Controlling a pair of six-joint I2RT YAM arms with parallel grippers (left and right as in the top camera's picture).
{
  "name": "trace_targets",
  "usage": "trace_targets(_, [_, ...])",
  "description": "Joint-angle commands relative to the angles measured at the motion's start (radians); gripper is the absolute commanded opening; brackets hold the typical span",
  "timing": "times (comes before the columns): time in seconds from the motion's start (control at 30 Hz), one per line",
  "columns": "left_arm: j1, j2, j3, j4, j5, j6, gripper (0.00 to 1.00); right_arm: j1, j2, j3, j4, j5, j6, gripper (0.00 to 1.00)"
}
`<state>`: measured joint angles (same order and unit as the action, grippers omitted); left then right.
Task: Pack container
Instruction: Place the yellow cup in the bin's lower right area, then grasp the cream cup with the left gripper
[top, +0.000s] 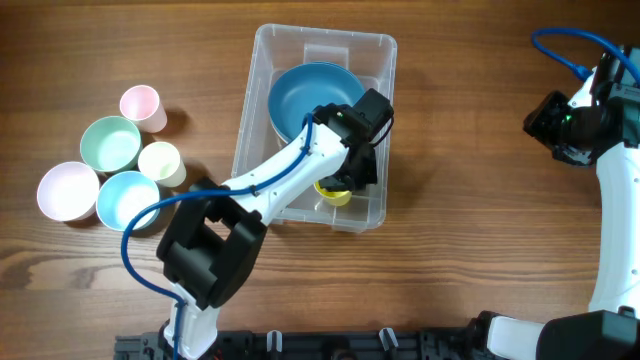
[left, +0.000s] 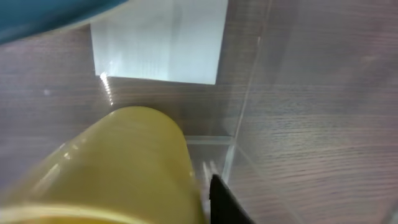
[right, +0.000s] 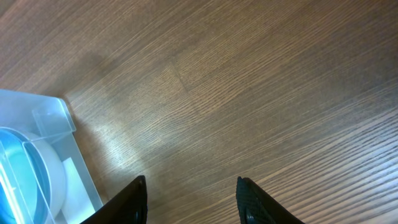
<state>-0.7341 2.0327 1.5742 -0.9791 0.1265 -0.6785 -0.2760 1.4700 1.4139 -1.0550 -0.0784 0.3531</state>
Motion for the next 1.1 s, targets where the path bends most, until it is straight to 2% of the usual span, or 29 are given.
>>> trace_targets(0.0, [-0.01,0.01,-0.019,0.004,0.012,-0.01,0.44,0.002,0.009,-0.002,0.0,-0.009,-0.013,0.47])
trace_targets(0.03, [-0.01,0.009,-0.019,0.003,0.012,-0.008,0.52,0.002,0.009,-0.002,0.0,-0.009,-0.013,0.47])
trace_targets(0.07, [-0.01,0.004,-0.013,0.003,0.012,0.027,0.54,0.002,0.009,-0.002,0.0,-0.009,-0.013,0.47])
trace_targets(0.1, [-0.01,-0.013,0.005,-0.002,0.003,0.074,0.61,0.002,0.009,-0.002,0.0,-0.009,-0.013,0.47])
trace_targets(0.23, [-0.01,-0.158,0.097,-0.039,-0.1,0.156,0.66,0.002,0.009,-0.002,0.0,-0.009,-0.013,0.47])
trace_targets(0.27, [-0.006,-0.209,0.11,-0.054,-0.131,0.156,0.66,0.002,0.009,-0.002,0.0,-0.009,-0.013,0.47])
trace_targets(0.33, [0.009,-0.293,0.114,-0.085,-0.23,0.156,0.74,0.002,0.009,-0.002,0.001,-0.009,-0.013,0.47])
trace_targets(0.37, [0.029,-0.351,0.114,-0.119,-0.324,0.159,0.82,0.002,0.009,-0.002,0.002,-0.009,-0.014,0.47])
trace_targets(0.4, [0.083,-0.425,0.114,-0.18,-0.443,0.158,0.86,0.002,0.009,-0.002,0.003,-0.009,-0.013,0.47])
trace_targets(0.47, [0.226,-0.495,0.114,-0.246,-0.468,0.159,0.91,0.002,0.009,-0.002,0.003,-0.009,-0.013,0.47])
trace_targets(0.5, [0.34,-0.507,0.114,-0.276,-0.467,0.158,0.93,0.002,0.009,-0.002,0.003,-0.009,-0.013,0.47])
trace_targets(0.63, [0.651,-0.473,0.05,-0.299,-0.401,0.158,0.93,0.002,0.009,-0.002,0.002,-0.009,-0.013,0.47])
trace_targets(0.73, [0.798,-0.404,-0.051,-0.239,-0.286,0.159,0.92,0.002,0.009,-0.002,0.003,-0.009,-0.013,0.47])
trace_targets(0.83, [0.822,-0.322,-0.114,-0.171,-0.264,0.186,0.86,0.002,0.009,-0.002,0.003,-0.009,-0.013,0.47])
trace_targets(1.07, [0.778,-0.196,-0.13,-0.115,-0.265,0.201,0.84,0.002,0.009,-0.002,0.003,-0.009,-0.013,0.47])
